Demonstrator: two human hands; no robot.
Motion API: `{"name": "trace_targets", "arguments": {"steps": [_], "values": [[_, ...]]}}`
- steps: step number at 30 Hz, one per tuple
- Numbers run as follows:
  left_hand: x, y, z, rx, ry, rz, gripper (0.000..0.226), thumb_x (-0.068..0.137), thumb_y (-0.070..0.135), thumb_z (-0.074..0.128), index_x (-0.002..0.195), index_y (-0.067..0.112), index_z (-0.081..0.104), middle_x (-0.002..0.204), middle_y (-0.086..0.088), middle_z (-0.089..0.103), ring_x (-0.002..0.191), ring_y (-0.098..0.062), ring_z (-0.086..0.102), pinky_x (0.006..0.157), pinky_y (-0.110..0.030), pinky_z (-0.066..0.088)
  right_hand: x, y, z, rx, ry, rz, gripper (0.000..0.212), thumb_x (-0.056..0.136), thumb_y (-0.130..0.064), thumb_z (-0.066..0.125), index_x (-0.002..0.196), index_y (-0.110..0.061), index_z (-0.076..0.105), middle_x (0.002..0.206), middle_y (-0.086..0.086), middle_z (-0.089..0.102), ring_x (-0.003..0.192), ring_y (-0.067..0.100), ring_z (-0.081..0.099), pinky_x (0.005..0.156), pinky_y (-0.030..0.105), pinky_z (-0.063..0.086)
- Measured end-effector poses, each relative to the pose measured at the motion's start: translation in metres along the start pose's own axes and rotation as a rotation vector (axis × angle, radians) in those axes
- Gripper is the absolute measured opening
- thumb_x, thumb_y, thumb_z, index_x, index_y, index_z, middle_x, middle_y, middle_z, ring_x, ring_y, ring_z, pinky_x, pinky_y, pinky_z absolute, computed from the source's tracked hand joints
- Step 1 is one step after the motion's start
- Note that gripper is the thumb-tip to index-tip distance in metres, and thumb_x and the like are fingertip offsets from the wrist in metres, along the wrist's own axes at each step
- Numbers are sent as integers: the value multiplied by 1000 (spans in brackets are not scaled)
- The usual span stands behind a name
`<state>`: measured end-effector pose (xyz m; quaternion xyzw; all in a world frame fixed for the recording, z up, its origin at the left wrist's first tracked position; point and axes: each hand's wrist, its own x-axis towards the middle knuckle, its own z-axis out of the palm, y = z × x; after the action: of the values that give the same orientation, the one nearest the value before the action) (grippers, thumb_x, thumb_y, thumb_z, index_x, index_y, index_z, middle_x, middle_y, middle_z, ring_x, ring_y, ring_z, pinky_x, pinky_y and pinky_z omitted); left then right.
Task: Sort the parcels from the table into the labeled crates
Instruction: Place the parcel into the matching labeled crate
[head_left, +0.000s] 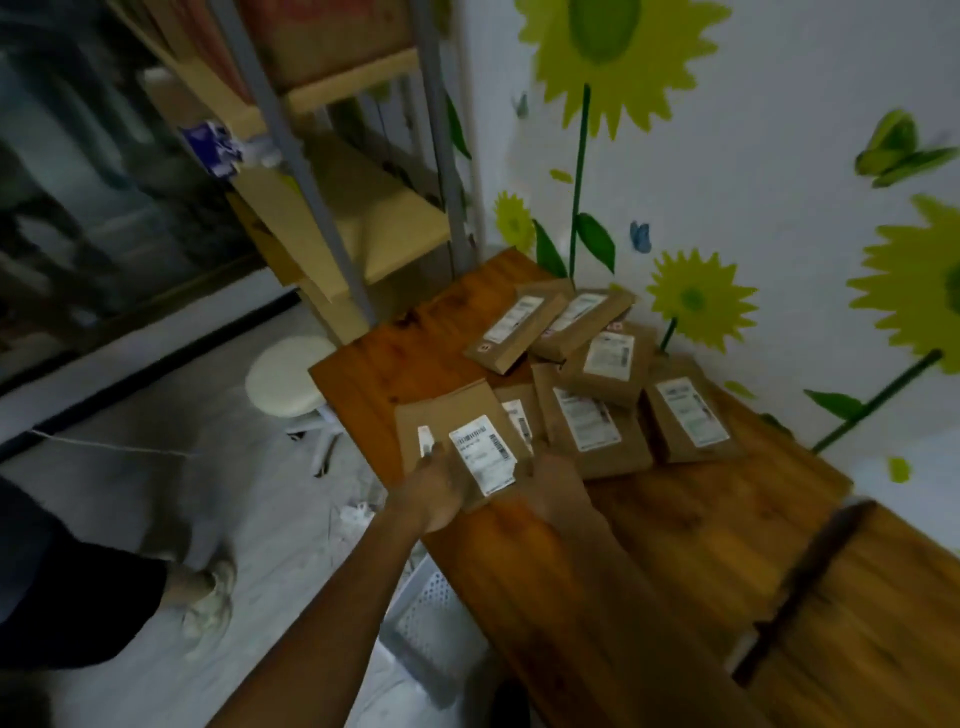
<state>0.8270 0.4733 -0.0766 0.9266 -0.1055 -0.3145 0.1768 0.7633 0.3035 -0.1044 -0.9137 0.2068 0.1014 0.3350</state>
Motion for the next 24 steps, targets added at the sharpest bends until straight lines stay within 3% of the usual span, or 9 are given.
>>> {"name": "trace_targets", "arguments": {"steps": [3,6,10,12,15,17,19,24], "values": [[34,-3,12,-94,2,-8,54,106,39,40,149,11,26,146,-17,49,124,-34,56,97,-40,49,23,5,22,75,-22,78,59,106,-25,45,156,-4,23,153,21,37,134,36,46,104,39,43],[73,-15,28,-156,-3,-47,43,101,46,42,130,15,38,128,-12,62,104,-28,67,85,-45,58,46,10,39,96,-31,123,63,106,-29,43,157,-3,18,154,22,37,134,36,47,105,43,46],[94,-15,34,-303,18,-85,26,104,37,48,108,11,50,111,-9,66,99,-29,68,60,-27,48,62,10,58,150,-59,213,67,105,-36,45,159,-9,14,150,20,43,131,36,49,105,50,47],[102,-18,35,-439,7,-125,23,103,36,53,98,15,58,113,-9,69,101,-26,67,63,-24,47,66,9,64,160,-34,257,64,103,-36,49,156,-11,22,144,17,49,125,33,54,99,48,52],[104,-30,35,-622,-26,-164,25,99,33,60,117,16,59,120,-6,66,108,-25,64,87,-38,55,63,7,67,270,-33,347,55,98,-33,61,146,-14,39,138,9,55,118,26,61,92,37,57],[102,-34,27,-787,-64,-151,30,99,21,61,128,19,53,128,-6,61,115,-28,61,97,-43,53,53,-2,63,431,19,421,44,94,-26,69,133,-18,49,132,4,61,112,22,67,89,38,60],[98,-40,18,-898,-102,-127,43,99,17,61,140,19,47,131,-3,55,120,-28,56,100,-44,50,36,-14,55,559,96,443,36,92,-16,72,120,-22,50,123,-1,66,110,19,68,89,36,60],[68,-53,-10,-863,-222,65,58,98,24,64,148,37,38,141,-1,50,120,-25,54,101,-46,51,-22,-55,43,855,202,437,43,90,-16,75,126,-25,52,121,-5,69,109,17,69,91,35,59]]}}
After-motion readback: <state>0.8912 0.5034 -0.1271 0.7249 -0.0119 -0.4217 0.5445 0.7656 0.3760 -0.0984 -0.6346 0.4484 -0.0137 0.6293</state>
